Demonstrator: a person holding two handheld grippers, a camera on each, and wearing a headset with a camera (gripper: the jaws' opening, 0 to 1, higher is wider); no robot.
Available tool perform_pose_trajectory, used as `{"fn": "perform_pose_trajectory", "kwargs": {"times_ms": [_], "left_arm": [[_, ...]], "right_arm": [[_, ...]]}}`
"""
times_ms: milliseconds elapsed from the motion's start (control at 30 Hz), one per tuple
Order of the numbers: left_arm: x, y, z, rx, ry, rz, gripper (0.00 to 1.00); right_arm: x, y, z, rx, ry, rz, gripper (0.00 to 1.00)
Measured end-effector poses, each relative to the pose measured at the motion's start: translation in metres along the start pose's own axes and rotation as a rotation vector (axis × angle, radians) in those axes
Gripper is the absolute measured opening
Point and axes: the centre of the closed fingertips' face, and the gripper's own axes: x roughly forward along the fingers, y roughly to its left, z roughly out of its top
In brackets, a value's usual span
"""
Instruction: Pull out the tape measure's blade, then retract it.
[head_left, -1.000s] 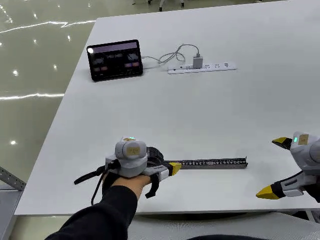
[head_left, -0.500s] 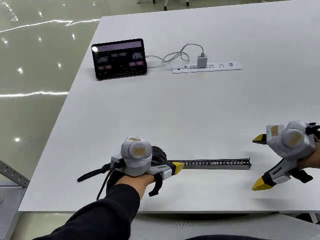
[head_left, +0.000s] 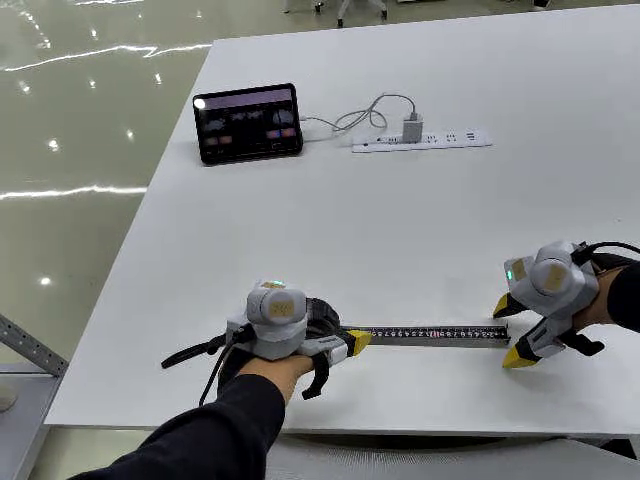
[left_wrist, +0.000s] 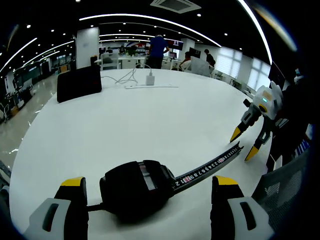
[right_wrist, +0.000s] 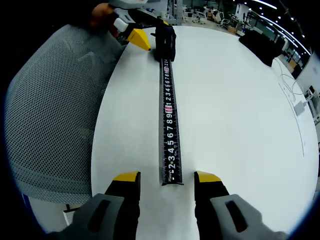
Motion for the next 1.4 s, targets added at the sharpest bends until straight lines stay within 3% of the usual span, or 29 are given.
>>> {"fn": "perform_pose_trajectory", "kwargs": {"times_ms": [367, 633, 733, 800, 900, 933, 1000, 1067, 1133, 1167, 1400], "left_arm": [[0.002, -0.003, 0.0, -0.008, -0.013, -0.013, 1.0], [0.006, 0.0, 0.003, -0.02, -0.041, -0.001, 0.99], [0.009, 0.0, 0.002, -0.005, -0.043, 0.004, 0.95], [0.01, -0.002, 0.002, 0.006, -0.04, 0.003, 0.93], [0.011, 0.0, 0.0, 0.023, -0.028, 0.011, 0.9], [0.011, 0.002, 0.001, 0.01, -0.031, 0.018, 0.89], [0.01, 0.005, 0.004, -0.007, -0.044, 0.028, 0.85], [0.011, 0.009, 0.001, -0.037, -0.032, 0.04, 0.8], [0.011, 0.012, -0.002, -0.152, -0.028, 0.053, 0.76], [0.011, 0.014, -0.005, -0.168, -0.015, 0.055, 0.74], [0.012, 0.017, -0.008, -0.157, 0.005, 0.08, 0.65]], "right_arm": [[0.0, -0.006, -0.005, 0.013, 0.022, -0.013, 0.17], [-0.001, -0.004, -0.005, 0.003, 0.027, -0.029, 0.12], [0.0, -0.005, -0.006, 0.044, 0.024, -0.037, 0.12], [0.001, -0.006, -0.006, 0.021, 0.029, -0.037, 0.12], [0.002, -0.009, -0.007, 0.096, 0.072, -0.048, 0.12], [0.003, -0.011, -0.008, 0.141, 0.084, -0.048, 0.11], [0.005, -0.011, -0.007, 0.091, 0.097, -0.051, 0.11], [0.005, -0.01, -0.007, 0.097, 0.113, -0.056, 0.11], [0.005, -0.01, -0.007, 0.094, 0.123, -0.058, 0.11], [0.005, -0.01, -0.008, 0.097, 0.126, -0.058, 0.11], [0.006, -0.011, -0.009, 0.116, 0.14, -0.056, 0.11]]}}
